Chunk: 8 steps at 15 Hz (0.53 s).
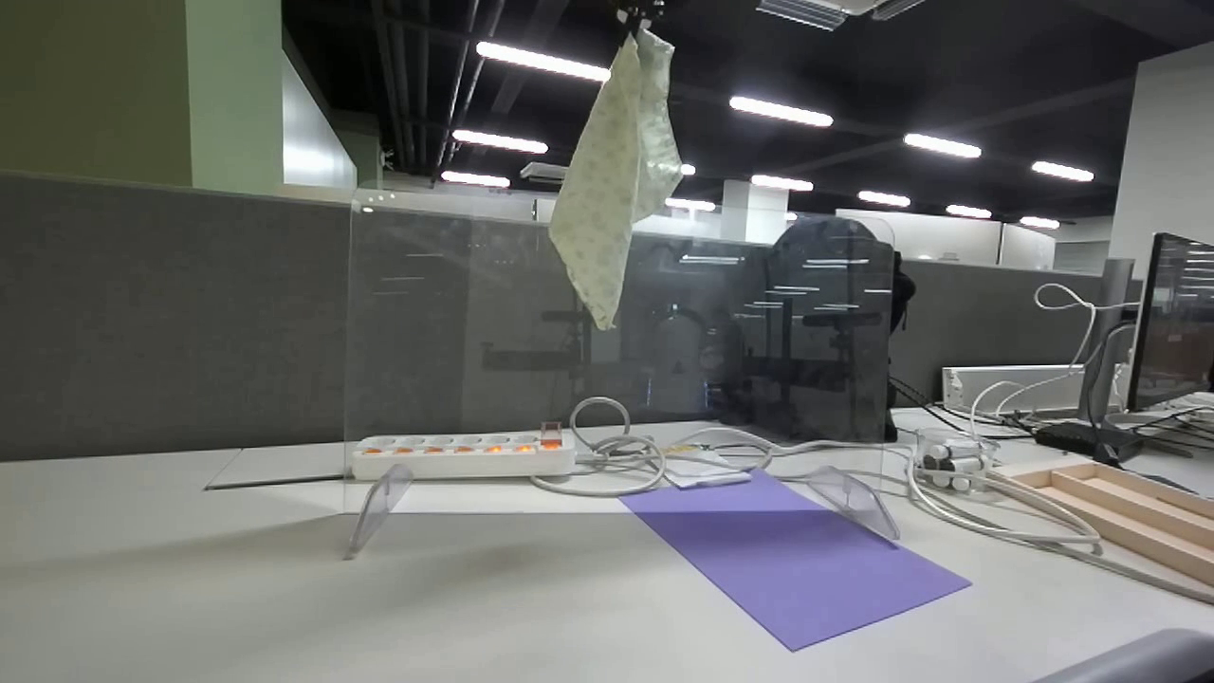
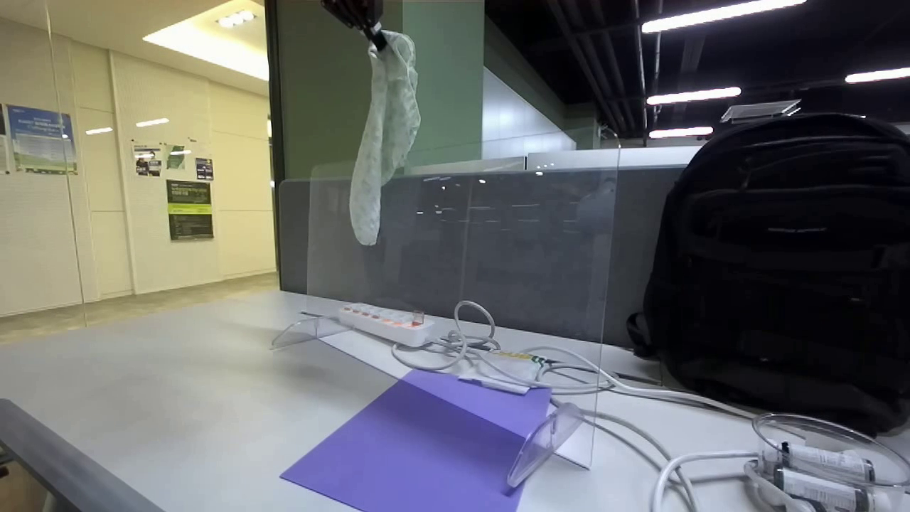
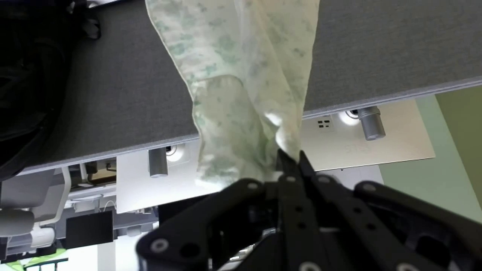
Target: Hang the white cloth on the glass panel
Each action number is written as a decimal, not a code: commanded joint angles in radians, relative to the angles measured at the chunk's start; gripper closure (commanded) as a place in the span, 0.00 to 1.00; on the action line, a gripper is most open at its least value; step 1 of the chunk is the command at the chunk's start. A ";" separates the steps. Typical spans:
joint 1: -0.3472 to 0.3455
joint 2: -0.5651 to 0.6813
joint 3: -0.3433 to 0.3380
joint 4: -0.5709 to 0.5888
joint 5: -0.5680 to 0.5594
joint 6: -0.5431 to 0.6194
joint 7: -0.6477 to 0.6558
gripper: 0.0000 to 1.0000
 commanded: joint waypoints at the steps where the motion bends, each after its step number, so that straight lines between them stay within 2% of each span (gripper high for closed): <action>1: -0.006 0.047 -0.013 -0.007 0.014 0.034 0.004 1.00; 8: -0.036 0.129 -0.020 0.014 0.011 0.122 0.016 1.00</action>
